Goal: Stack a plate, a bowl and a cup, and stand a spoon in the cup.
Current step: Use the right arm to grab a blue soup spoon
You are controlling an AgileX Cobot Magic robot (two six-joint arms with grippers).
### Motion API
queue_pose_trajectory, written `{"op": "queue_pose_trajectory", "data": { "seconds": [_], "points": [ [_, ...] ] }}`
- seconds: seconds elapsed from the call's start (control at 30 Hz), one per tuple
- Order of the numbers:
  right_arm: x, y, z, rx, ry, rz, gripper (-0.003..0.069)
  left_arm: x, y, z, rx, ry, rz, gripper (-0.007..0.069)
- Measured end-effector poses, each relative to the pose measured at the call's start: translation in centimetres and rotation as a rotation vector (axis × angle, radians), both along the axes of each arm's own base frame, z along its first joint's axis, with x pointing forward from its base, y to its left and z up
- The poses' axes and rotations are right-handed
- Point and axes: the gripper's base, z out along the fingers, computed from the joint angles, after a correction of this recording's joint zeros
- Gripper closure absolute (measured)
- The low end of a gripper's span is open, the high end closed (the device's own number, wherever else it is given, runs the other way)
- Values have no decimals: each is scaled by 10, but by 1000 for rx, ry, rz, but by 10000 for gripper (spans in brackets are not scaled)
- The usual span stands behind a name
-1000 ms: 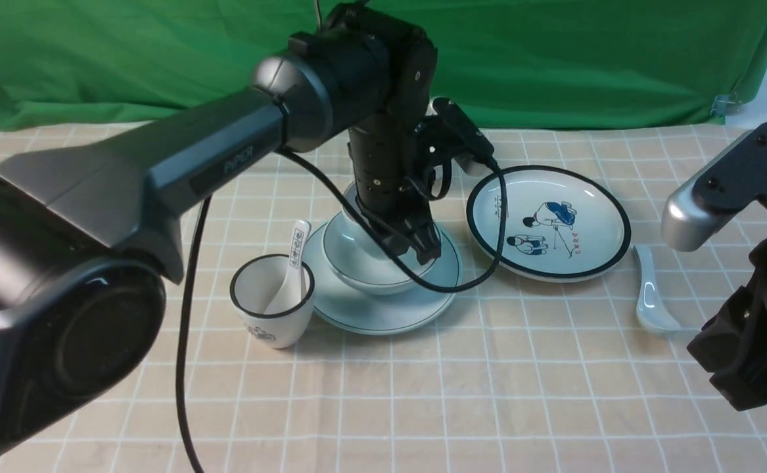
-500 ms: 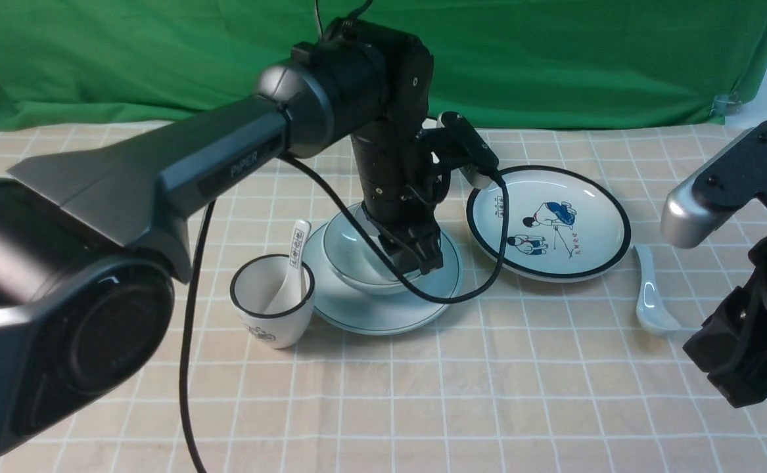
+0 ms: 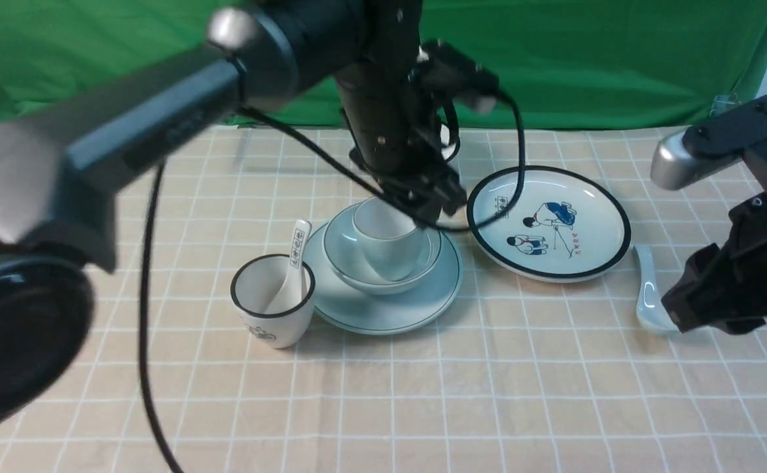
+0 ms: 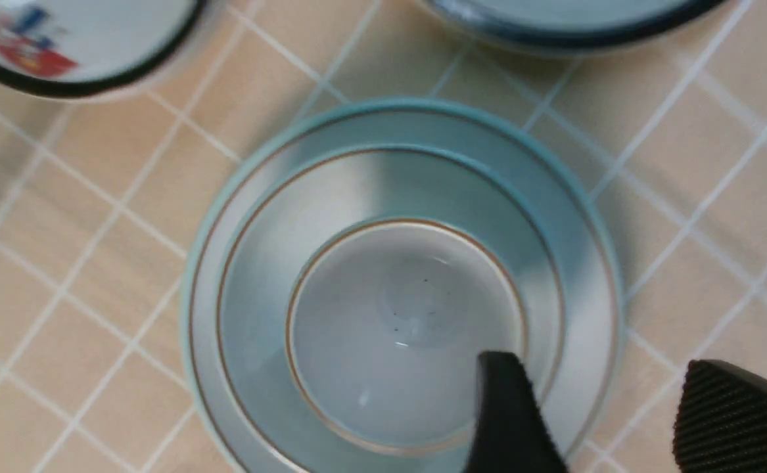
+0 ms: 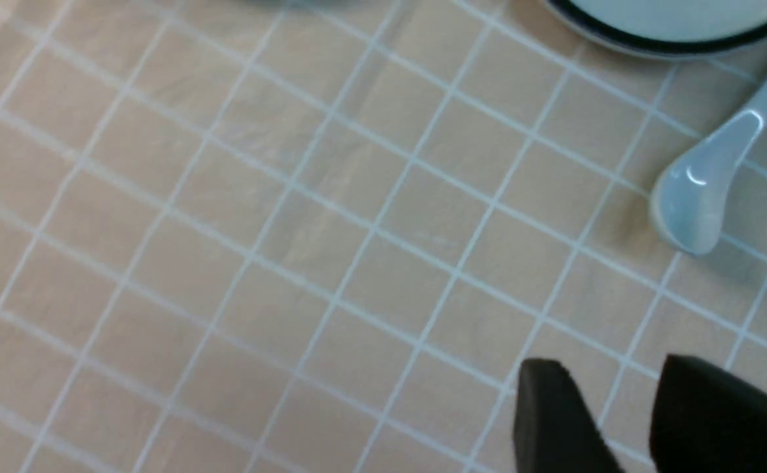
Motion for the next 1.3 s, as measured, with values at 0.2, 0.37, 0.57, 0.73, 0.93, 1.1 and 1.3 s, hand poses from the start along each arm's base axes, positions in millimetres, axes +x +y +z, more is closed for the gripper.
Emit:
{"op": "queue_pose_trajectory", "data": {
  "seconds": [0.2,0.37,0.57,0.73,0.93,1.1,1.3],
  "points": [
    [70,-38,-57,41,156,-273,257,-94,26,107,-163,-150,-46,585],
    [129,-47,-103,49,169,-334,255,-163,65,123,-253,-221,-80,624],
    [171,-44,-143,39,200,-337,287,-212,111,98,-371,-392,-61,624],
    [180,-49,-149,47,200,-369,291,-231,128,92,-420,-465,-57,624],
    [185,-52,-148,56,163,-379,292,-238,134,94,-456,-480,-42,624],
    [188,-52,-153,40,158,-347,298,-239,133,94,-479,-463,-38,624],
    [186,-53,-152,5,165,-273,496,-240,133,94,-480,-460,-38,624]
  ]
}}
